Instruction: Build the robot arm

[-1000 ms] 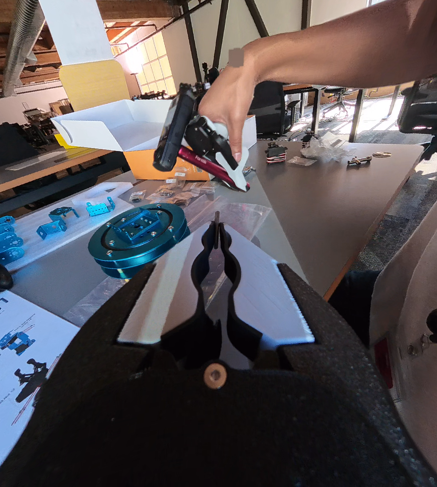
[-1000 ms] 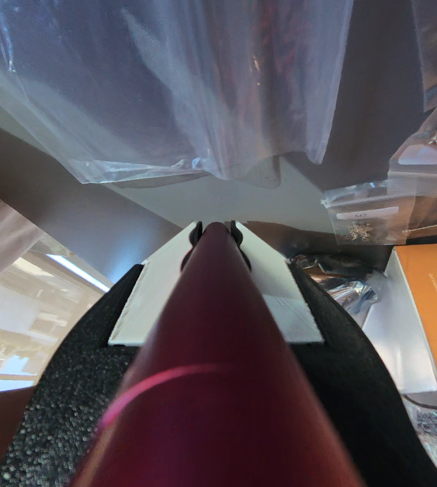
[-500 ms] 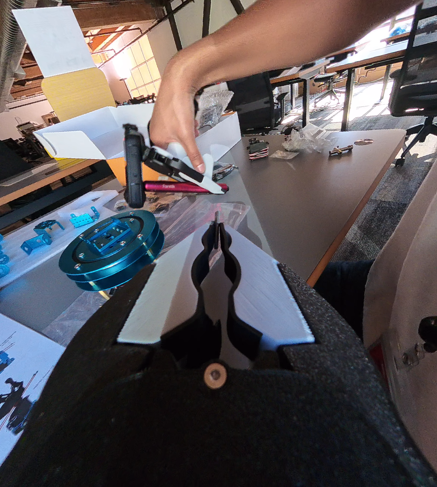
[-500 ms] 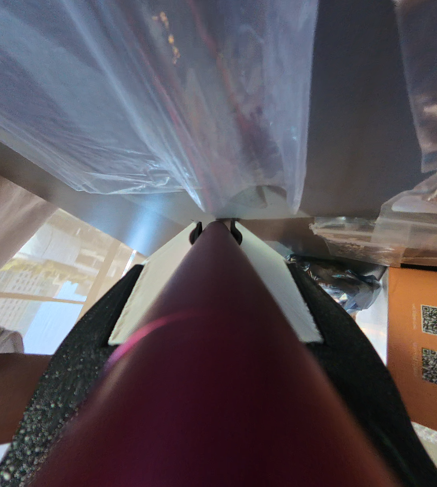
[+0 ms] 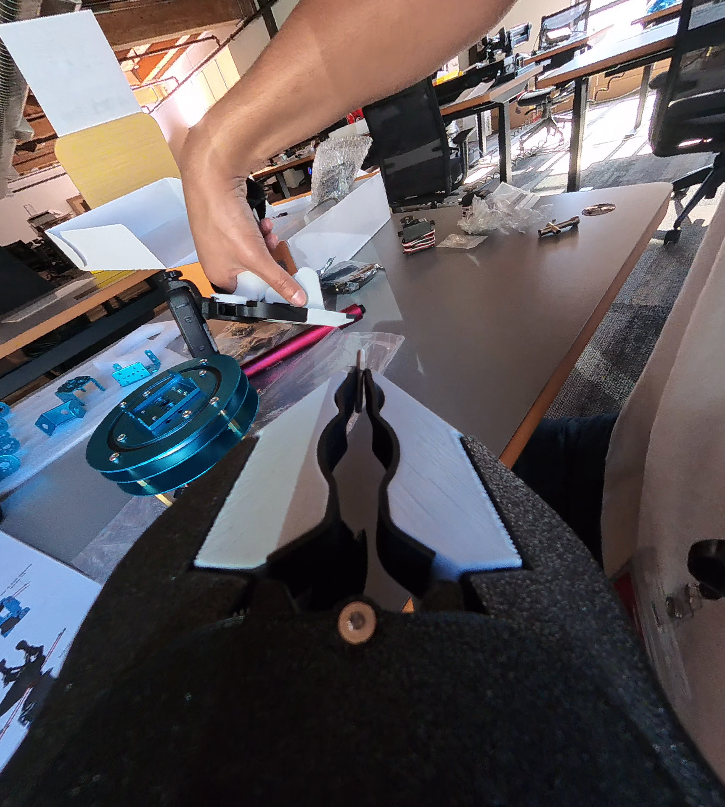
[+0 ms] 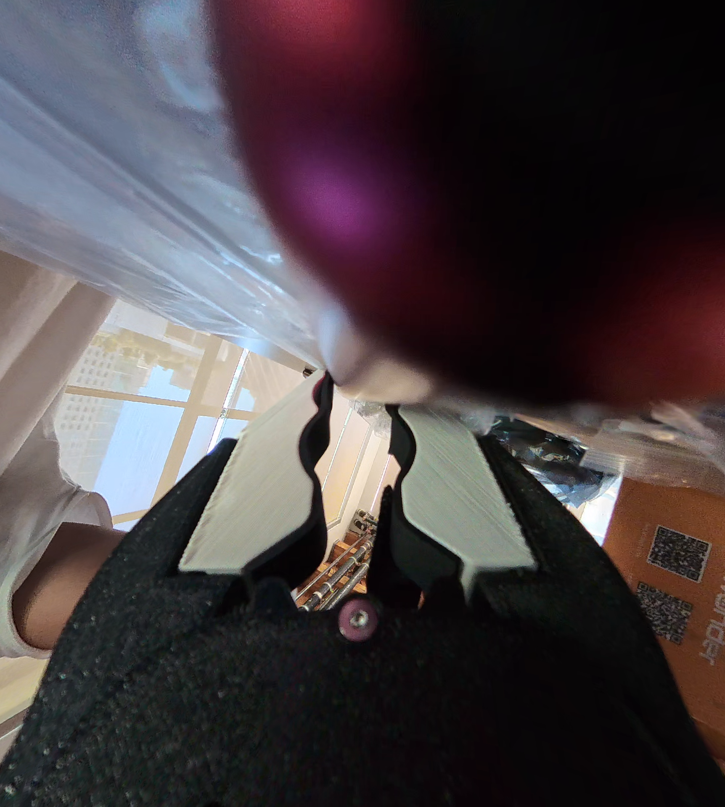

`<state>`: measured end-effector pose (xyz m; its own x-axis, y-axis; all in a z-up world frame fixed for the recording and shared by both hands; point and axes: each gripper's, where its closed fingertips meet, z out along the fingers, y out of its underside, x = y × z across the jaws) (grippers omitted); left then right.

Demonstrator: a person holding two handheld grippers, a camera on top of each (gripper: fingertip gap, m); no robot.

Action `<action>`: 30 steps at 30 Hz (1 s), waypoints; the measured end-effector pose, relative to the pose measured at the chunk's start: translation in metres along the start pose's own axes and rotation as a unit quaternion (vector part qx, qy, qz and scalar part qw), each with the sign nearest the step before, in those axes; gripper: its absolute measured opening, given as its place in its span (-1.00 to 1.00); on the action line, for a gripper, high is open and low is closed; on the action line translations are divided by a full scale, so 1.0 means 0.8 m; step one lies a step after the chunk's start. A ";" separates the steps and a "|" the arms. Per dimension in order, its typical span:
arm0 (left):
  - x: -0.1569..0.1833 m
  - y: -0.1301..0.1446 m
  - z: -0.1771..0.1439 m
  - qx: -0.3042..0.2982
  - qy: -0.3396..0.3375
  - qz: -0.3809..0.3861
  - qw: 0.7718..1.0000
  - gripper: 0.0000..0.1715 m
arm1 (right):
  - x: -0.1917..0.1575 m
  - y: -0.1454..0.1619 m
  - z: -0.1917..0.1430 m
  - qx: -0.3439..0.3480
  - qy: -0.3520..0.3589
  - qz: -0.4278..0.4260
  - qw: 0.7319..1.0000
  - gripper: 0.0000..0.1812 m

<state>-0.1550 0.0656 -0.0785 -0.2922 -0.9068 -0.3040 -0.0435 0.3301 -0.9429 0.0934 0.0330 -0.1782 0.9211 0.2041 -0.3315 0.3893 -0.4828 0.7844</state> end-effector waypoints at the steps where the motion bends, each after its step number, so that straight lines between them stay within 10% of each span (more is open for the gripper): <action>1: 0.001 0.001 0.001 -0.001 0.001 0.001 1.000 -0.96 | 0.000 0.000 0.000 0.001 0.001 0.000 1.000 -0.77; 8: 0.002 0.000 0.001 0.000 0.004 -0.002 1.000 -0.97 | -0.011 -0.001 -0.019 0.095 -0.017 -0.012 0.995 -0.67; 12: -0.037 0.000 -0.023 0.012 -0.031 -0.048 0.998 -0.97 | -0.025 0.009 -0.054 0.277 0.039 -0.030 0.960 -0.66; 14: -0.072 0.007 -0.044 0.008 -0.071 -0.079 0.994 -0.97 | -0.040 0.006 -0.088 0.429 0.089 -0.062 0.897 -0.65; 18: -0.151 0.041 -0.087 -0.032 -0.139 -0.101 0.985 -0.97 | -0.128 -0.007 -0.156 0.741 0.027 -0.149 0.655 -0.64; 22: -0.242 0.087 -0.100 -0.134 -0.152 -0.019 0.979 -0.97 | -0.146 -0.007 -0.175 0.875 0.013 -0.153 0.458 -0.66; 25: -0.310 0.111 -0.082 -0.178 -0.107 0.017 0.978 -0.97 | -0.117 0.003 -0.187 0.907 0.050 -0.119 0.402 -0.64; 30: -0.380 0.117 -0.042 -0.171 0.001 0.049 0.984 -0.97 | -0.056 0.033 -0.194 0.905 0.158 -0.062 0.390 -0.66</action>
<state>-0.1023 0.3811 -0.0698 -0.3128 -0.8656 -0.3911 -0.3343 0.4857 -0.8077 0.0624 0.1433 -0.0615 0.9606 0.2781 -0.0034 0.0556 -0.2041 -0.9774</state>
